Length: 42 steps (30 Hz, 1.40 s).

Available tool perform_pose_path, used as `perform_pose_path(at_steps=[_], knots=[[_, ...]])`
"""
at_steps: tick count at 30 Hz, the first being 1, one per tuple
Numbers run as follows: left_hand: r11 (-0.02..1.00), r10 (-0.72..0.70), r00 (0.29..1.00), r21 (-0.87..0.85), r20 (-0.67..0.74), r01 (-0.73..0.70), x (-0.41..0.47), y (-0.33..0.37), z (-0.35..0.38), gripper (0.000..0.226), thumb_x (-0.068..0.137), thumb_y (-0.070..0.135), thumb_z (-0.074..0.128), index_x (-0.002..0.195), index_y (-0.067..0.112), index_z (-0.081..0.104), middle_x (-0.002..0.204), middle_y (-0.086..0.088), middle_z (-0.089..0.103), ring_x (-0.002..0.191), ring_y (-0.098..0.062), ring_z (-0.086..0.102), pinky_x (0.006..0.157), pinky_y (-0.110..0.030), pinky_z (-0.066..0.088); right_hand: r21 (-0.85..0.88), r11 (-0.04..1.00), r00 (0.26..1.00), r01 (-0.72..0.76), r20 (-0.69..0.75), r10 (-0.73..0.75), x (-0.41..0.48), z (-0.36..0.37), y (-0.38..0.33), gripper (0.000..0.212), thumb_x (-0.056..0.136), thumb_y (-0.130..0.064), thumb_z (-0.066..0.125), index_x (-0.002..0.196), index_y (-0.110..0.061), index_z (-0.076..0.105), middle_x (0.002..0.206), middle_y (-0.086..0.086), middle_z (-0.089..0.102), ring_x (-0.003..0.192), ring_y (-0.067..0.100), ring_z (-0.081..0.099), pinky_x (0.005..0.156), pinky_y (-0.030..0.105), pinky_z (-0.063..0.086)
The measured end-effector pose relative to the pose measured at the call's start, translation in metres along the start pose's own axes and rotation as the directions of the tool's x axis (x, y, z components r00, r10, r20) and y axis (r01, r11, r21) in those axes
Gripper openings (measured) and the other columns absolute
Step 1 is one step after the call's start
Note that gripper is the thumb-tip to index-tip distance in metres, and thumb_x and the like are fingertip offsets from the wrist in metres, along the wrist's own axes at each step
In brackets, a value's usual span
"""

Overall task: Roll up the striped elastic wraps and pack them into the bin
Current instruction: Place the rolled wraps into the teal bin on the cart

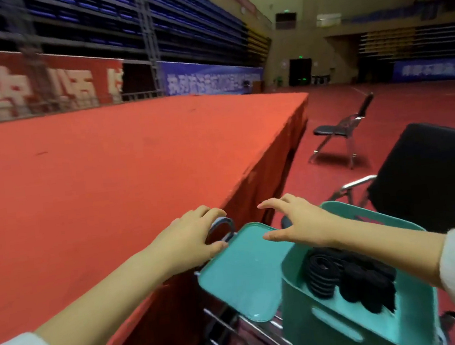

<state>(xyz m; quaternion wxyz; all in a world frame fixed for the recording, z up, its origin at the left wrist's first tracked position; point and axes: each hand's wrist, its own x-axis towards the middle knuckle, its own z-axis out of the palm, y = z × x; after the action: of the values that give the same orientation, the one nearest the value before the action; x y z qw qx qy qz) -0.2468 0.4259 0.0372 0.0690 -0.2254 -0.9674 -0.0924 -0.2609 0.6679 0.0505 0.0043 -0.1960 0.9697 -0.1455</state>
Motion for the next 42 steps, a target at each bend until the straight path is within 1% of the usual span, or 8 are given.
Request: perform_pose_path(at_steps=[4,8,12,19,25,34,39,42], knots=[[0.976,-0.185,0.982,0.113,-0.025,0.187,-0.065,-0.044,-0.028,0.058,0.092,0.049,0.052,0.143,0.032,0.03,0.142,0.007,0.038,0.127,-0.017,0.041,0.104,-0.033,0.034,0.003,0.987,0.987,0.16,0.02,-0.16,0.035,0.017,-0.067,0.065,0.083,-0.059,0.059,0.141,-0.043,0.033,0.126,0.003,0.041,0.121,0.023,0.039,0.103,0.044,0.037],[0.905,-0.394,0.916,0.141,-0.075,0.401,-0.146,-0.082,-0.057,0.058,0.093,0.05,0.051,0.144,0.034,0.028,0.142,0.009,0.037,0.126,-0.015,0.04,0.105,-0.033,0.034,0.025,0.939,0.939,0.342,0.022,-0.342,0.062,0.037,-0.151,0.064,0.083,-0.06,0.058,0.14,-0.045,0.033,0.125,0.004,0.041,0.124,0.024,0.039,0.105,0.044,0.036],[0.795,-0.578,0.806,0.134,-0.13,0.592,-0.232,-0.11,-0.083,0.058,0.093,0.048,0.051,0.144,0.033,0.028,0.144,0.009,0.035,0.129,-0.015,0.039,0.106,-0.033,0.034,0.066,0.848,0.846,0.527,0.052,-0.53,0.075,0.062,-0.243,0.061,0.084,-0.06,0.056,0.139,-0.043,0.034,0.121,0.003,0.043,0.122,0.024,0.041,0.102,0.042,0.039],[0.552,-0.808,0.562,0.103,-0.178,0.827,-0.396,-0.119,-0.091,0.057,0.093,0.046,0.053,0.143,0.032,0.03,0.143,0.007,0.037,0.128,-0.018,0.04,0.106,-0.036,0.035,0.164,0.637,0.621,0.753,0.139,-0.771,0.051,0.127,-0.4,0.059,0.087,-0.058,0.055,0.14,-0.04,0.034,0.13,0.003,0.042,0.127,0.022,0.039,0.104,0.039,0.037],[0.311,-0.93,0.325,0.106,-0.171,0.945,-0.539,-0.115,-0.083,0.058,0.093,0.046,0.054,0.143,0.031,0.03,0.142,0.005,0.038,0.127,-0.018,0.041,0.106,-0.036,0.035,0.214,0.464,0.421,0.86,0.216,-0.881,-0.005,0.192,-0.529,0.06,0.087,-0.057,0.055,0.14,-0.037,0.036,0.129,0.006,0.043,0.127,0.025,0.039,0.104,0.043,0.037],[0.004,-0.987,0.017,0.078,-0.161,0.997,-0.717,-0.098,-0.066,0.058,0.093,0.045,0.053,0.144,0.029,0.03,0.143,0.006,0.037,0.128,-0.015,0.04,0.105,-0.036,0.037,0.331,0.245,0.153,0.911,0.281,-0.947,-0.113,0.281,-0.697,0.059,0.088,-0.054,0.056,0.14,-0.034,0.037,0.128,0.008,0.043,0.127,0.027,0.039,0.105,0.044,0.036],[-0.131,-0.982,-0.122,0.051,-0.146,0.99,-0.802,-0.084,-0.064,0.055,0.094,0.039,0.054,0.143,0.026,0.032,0.14,0.003,0.04,0.127,-0.019,0.043,0.105,-0.035,0.035,0.412,0.144,0.017,0.9,0.297,-0.955,-0.169,0.322,-0.763,0.057,0.088,-0.05,0.058,0.14,-0.034,0.039,0.132,0.008,0.042,0.127,0.025,0.038,0.107,0.043,0.035],[-0.158,-0.973,-0.162,-0.036,-0.166,0.987,-0.839,-0.079,-0.064,0.045,0.097,0.026,0.052,0.139,0.02,0.04,0.134,-0.002,0.046,0.124,-0.022,0.046,0.106,-0.034,0.033,0.452,0.078,-0.055,0.889,0.274,-0.96,-0.196,0.338,-0.795,0.051,0.092,-0.044,0.055,0.139,-0.03,0.042,0.129,0.009,0.044,0.125,0.024,0.041,0.107,0.037,0.034]])
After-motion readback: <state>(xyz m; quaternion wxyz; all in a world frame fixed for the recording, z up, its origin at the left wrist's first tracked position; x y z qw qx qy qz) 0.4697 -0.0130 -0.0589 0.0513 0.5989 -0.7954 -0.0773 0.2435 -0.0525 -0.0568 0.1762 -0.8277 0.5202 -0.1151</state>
